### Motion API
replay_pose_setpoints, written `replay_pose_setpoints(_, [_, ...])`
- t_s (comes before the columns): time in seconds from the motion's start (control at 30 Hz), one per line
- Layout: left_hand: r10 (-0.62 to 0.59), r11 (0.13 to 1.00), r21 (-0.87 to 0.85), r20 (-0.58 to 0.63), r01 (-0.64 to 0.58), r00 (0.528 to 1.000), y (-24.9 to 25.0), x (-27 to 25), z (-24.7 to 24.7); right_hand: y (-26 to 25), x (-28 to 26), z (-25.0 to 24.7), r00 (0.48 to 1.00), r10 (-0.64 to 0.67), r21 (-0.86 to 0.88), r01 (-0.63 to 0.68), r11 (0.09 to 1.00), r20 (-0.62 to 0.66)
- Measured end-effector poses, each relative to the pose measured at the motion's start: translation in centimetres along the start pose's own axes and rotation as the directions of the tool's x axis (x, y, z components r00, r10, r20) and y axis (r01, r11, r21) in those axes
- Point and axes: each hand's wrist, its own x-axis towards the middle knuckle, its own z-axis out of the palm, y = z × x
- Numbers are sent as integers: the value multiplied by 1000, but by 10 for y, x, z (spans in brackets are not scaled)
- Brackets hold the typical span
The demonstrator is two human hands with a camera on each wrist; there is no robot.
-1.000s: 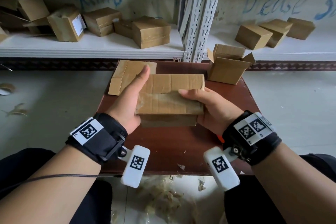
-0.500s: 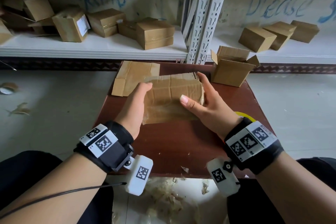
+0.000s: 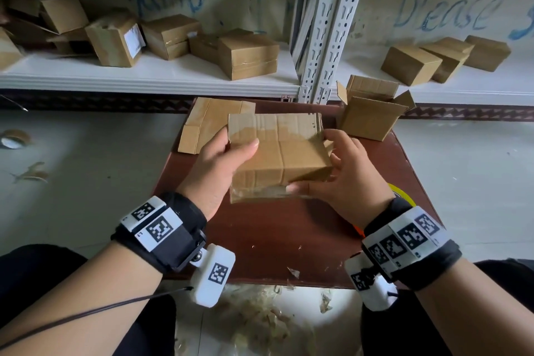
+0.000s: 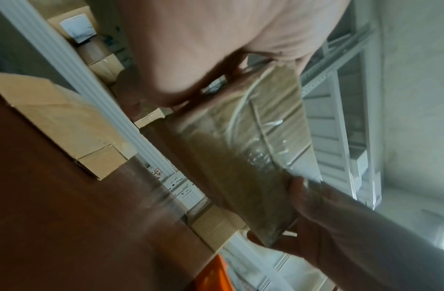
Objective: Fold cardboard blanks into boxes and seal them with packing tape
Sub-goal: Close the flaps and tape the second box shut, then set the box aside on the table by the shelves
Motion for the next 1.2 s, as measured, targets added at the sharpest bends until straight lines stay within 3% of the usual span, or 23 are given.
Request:
replay_pose_setpoints(0.07, [43, 972, 232, -28, -36, 999, -10, 1, -3, 4, 1, 5, 1000, 23, -12, -23, 1000, 2])
replay_pose_setpoints(0.17, [79, 844, 532, 4, -69, 997, -22, 2, -6, 6, 0, 12, 997, 72, -32, -72, 997, 5])
replay_pose_setpoints(0.33, [113, 758, 648, -10, -80, 994, -36, 1, -5, 3, 2, 26, 988, 146, -74, -150, 986, -58])
replay_pose_setpoints(0.47, [-13, 727, 683, -99, 77, 995, -55, 7, -6, 11, 6, 37, 974, 223, -118, -225, 967, -32])
replay_pose_setpoints(0.6, [-171, 768, 594, -169, 238, 971, -80, 12, -6, 26, 3, 59, 942, 334, -134, -334, 933, -21])
replay_pose_setpoints(0.77, [-332, 828, 426, -149, 364, 931, -93, 5, 4, 46, -14, 85, 900, 436, -73, -436, 897, -18])
replay_pose_setpoints(1.07, [-409, 890, 104, -253, 445, 877, -64, 14, 9, 37, 1, 85, 815, 579, 200, -573, 795, 36])
replay_pose_setpoints(1.2, [-452, 877, -4, -345, 480, 823, -44, 16, 16, 24, 7, 77, 796, 606, 267, -586, 765, 10])
